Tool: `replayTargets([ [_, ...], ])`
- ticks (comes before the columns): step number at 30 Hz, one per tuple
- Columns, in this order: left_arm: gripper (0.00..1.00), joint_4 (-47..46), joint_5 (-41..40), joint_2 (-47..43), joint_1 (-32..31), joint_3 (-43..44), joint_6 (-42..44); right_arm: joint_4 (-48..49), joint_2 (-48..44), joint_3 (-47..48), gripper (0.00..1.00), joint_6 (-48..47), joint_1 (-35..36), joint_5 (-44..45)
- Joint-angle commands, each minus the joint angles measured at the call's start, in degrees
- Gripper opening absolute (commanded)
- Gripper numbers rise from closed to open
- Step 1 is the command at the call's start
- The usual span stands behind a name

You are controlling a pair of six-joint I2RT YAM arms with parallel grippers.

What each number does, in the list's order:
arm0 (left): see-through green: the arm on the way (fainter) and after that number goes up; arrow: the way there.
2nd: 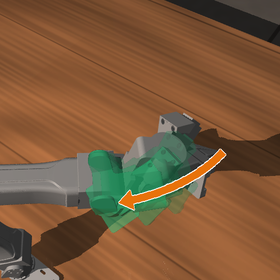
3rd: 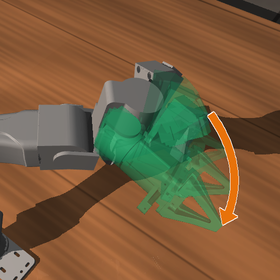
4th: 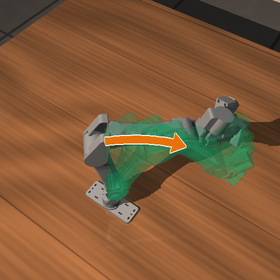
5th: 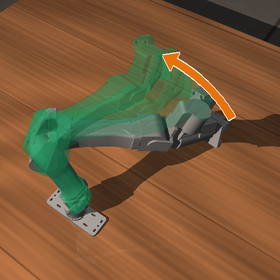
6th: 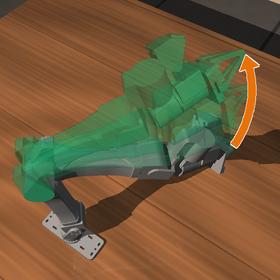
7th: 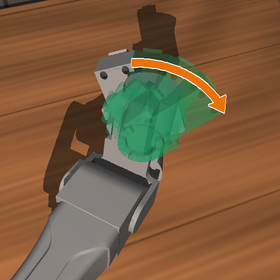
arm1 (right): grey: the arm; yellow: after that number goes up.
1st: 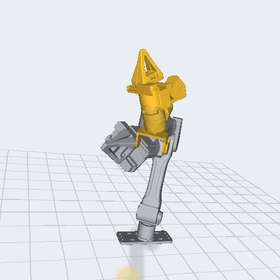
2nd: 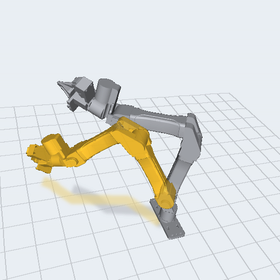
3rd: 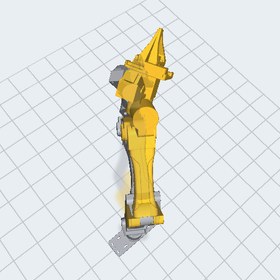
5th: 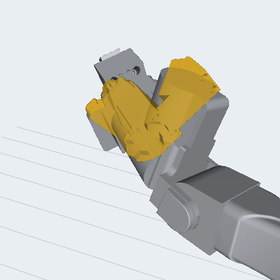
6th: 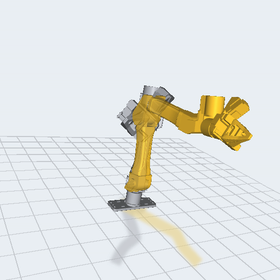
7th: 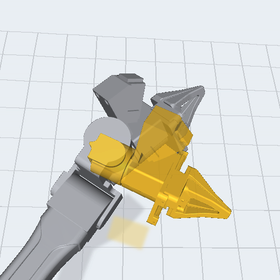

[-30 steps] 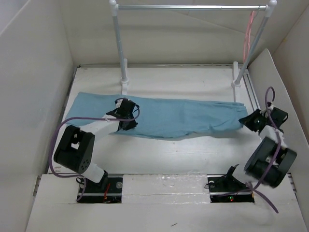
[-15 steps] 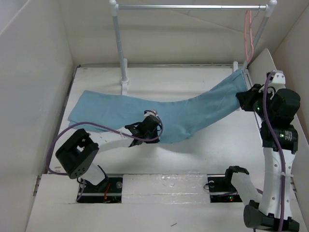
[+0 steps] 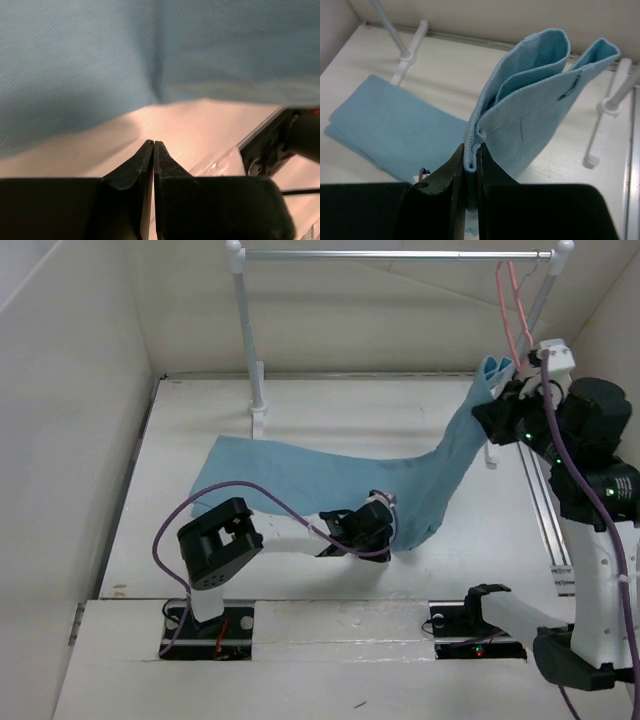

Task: Place the trousers on the hanger
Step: Fold the trousers at the center of the board.

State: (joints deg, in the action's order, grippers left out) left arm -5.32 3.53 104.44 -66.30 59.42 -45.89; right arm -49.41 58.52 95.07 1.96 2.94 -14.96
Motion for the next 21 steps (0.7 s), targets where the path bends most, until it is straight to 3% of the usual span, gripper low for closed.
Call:
replayTargets([
  [1,0.01,4.35,-1.76,-11.16,4.14,-3.86,2.46,3.79,2.82,3.28,0.0,0.76,9.25,5.37],
  [6,0.04,17.87,-11.86,-39.62,14.07,-10.81,6.15,9.23,12.63,8.19,0.0,3.14,26.19,11.88],
  [8,0.06,24.27,-15.82,-52.24,23.03,-9.15,6.77,10.64,17.21,11.26,0.0,3.41,30.88,14.59],
  [11,0.1,28.51,-18.47,-61.78,34.52,-2.85,10.46,13.1,28.98,20.13,0.0,3.58,38.0,14.61],
  [14,0.1,31.15,-25.04,-62.96,38.0,6.39,11.79,14.51,44.97,33.83,0.0,3.67,43.89,13.13],
  [15,0.1,30.64,-28.02,-62.52,38.0,12.24,12.57,15.12,59.28,47.27,0.0,5.06,47.13,10.59],
  [16,0.1,30.81,-28.05,-62.52,38.0,12.3,12.58,15.13,59.43,47.4,0.0,5.07,47.16,8.74],
  [18,0.09,30.81,-29.72,-62.43,38.0,15.62,12.49,17.31,68.7,57.54,0.0,8.39,48.82,5.92],
  [19,0.09,30.64,-30.94,-62.87,38.0,17.99,13.01,22.72,75.18,57.95,0.05,10.33,49.44,1.3],
  [21,0.09,31.16,-31.56,-62.78,38.0,19.33,13.19,30.56,79.36,54.72,0.31,17.24,50.15,-4.09],
])
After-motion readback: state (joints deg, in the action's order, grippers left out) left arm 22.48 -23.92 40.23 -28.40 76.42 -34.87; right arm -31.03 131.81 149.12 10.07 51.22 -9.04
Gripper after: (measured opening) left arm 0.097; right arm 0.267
